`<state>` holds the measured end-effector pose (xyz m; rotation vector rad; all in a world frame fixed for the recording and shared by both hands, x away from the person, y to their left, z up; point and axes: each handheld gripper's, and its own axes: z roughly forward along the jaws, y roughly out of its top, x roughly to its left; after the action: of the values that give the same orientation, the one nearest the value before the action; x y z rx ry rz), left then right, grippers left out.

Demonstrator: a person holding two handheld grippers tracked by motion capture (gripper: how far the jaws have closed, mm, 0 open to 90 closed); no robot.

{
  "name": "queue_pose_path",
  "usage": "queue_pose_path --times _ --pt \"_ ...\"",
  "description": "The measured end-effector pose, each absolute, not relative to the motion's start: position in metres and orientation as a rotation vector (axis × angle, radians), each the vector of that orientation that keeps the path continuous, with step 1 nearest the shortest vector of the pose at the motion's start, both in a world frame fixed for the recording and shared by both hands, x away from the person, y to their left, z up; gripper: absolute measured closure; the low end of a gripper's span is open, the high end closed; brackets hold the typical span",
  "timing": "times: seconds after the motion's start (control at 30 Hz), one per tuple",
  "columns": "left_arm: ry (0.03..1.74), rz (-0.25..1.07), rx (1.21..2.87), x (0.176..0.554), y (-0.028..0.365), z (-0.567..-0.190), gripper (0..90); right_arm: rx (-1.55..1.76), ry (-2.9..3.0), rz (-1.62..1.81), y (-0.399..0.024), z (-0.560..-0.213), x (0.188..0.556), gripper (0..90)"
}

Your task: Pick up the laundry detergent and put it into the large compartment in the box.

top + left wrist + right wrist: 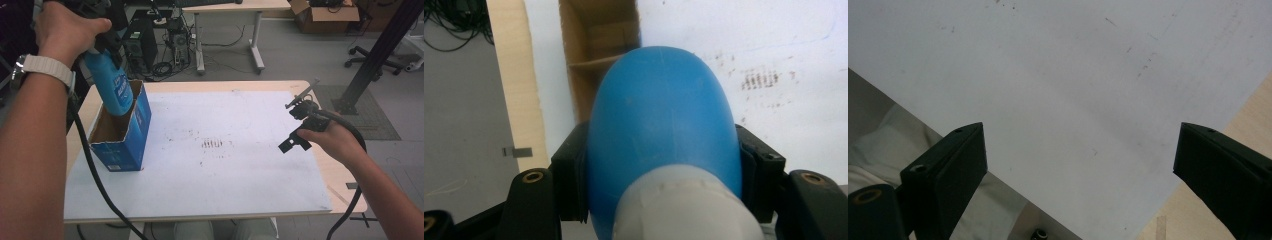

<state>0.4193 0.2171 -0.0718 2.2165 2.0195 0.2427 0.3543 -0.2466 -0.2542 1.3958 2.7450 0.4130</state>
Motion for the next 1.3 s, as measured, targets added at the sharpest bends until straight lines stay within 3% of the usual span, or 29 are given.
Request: queue_pose_path --times 0.5,1.3 --pt "2.056 0.229 2.219 0.423 0.243 -0.111 37.6 1.415 2.735 0.42 -0.246 -0.254 0.355 6.9" --pt "2.044 0.219 2.254 0.424 0.257 -0.211 37.6 1.452 2.727 0.417 -0.254 -0.262 0.354 6.9"
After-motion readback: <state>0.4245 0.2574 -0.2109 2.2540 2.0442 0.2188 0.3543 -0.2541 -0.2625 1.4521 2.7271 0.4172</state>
